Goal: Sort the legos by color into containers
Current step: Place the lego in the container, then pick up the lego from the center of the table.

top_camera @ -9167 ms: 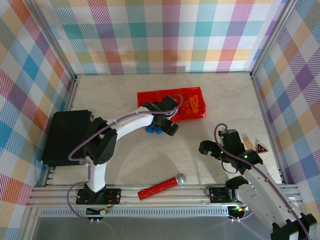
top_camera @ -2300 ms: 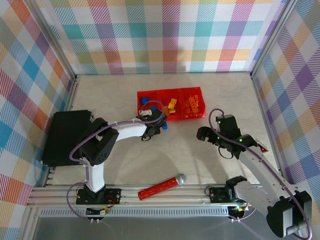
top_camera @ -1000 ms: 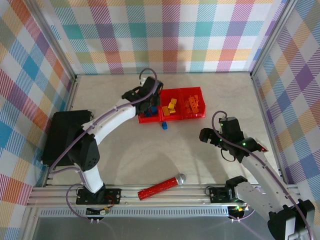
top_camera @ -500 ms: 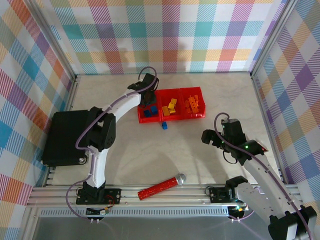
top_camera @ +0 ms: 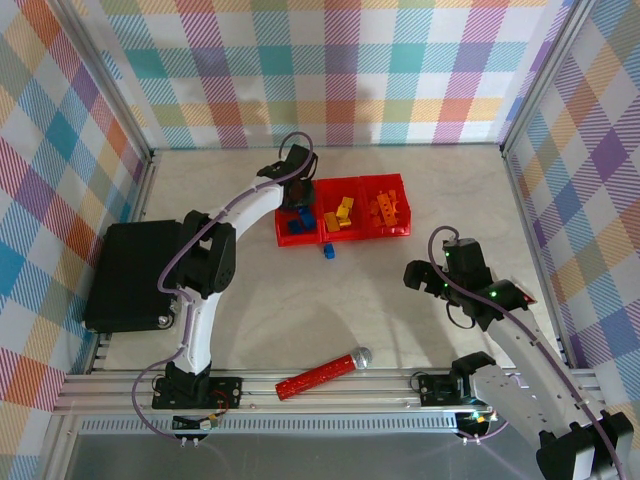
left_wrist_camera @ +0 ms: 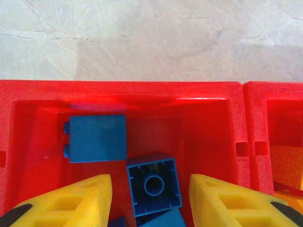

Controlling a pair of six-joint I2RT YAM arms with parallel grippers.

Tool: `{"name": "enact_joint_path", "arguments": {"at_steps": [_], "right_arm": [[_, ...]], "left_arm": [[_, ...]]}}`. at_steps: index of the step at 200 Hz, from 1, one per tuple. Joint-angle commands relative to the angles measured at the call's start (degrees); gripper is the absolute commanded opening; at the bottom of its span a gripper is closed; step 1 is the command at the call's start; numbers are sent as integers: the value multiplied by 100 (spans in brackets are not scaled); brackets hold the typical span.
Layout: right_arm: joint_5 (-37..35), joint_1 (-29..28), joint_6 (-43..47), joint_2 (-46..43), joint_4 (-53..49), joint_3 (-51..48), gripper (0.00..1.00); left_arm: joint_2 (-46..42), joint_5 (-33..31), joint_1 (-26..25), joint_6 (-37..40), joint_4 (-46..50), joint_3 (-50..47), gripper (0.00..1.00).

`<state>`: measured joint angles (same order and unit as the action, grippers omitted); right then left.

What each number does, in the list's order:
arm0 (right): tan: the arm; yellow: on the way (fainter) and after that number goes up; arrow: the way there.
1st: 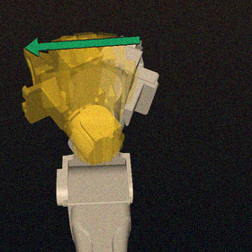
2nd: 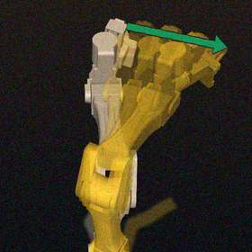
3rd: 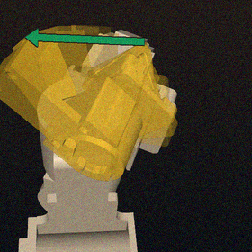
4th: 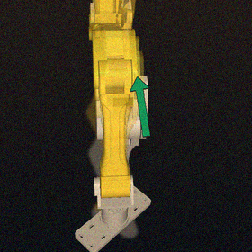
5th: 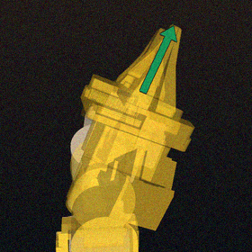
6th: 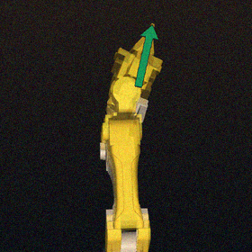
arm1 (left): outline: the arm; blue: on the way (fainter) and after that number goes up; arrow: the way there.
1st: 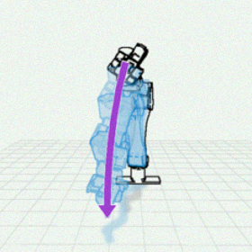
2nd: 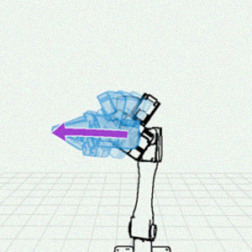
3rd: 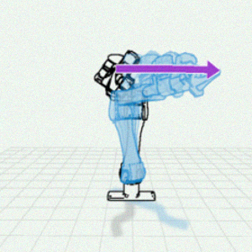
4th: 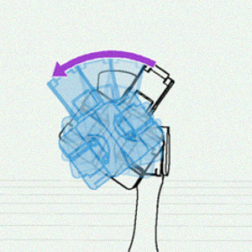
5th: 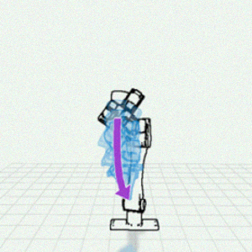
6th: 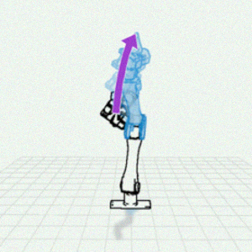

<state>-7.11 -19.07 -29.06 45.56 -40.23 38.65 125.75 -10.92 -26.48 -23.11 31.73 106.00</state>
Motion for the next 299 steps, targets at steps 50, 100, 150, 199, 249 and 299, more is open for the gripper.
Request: {"name": "enact_joint_path", "arguments": {"at_steps": [50,100,150,199,249,299], "right_arm": [[-122,26,60,-266,-257,23,99],[-143,26,34,-398,-328,2,99],[-24,26,-60,-543,-394,-12,99],[22,26,-60,-708,-506,34,99],[6,30,-82,-930,-515,-10,99],[20,26,-38,-954,-468,-36,99]], "left_arm": [[-1651,244,29,13,-843,-975,49],[-3374,418,-329,-97,-735,-2454,63],[-4391,72,-1875,-1089,-1244,-4453,94],[-3297,-441,-2670,-1990,-1398,-4506,100],[-1765,-1412,-2835,-2511,-823,-3524,100],[-995,-1940,-2832,-2768,-425,-2743,100]]}}
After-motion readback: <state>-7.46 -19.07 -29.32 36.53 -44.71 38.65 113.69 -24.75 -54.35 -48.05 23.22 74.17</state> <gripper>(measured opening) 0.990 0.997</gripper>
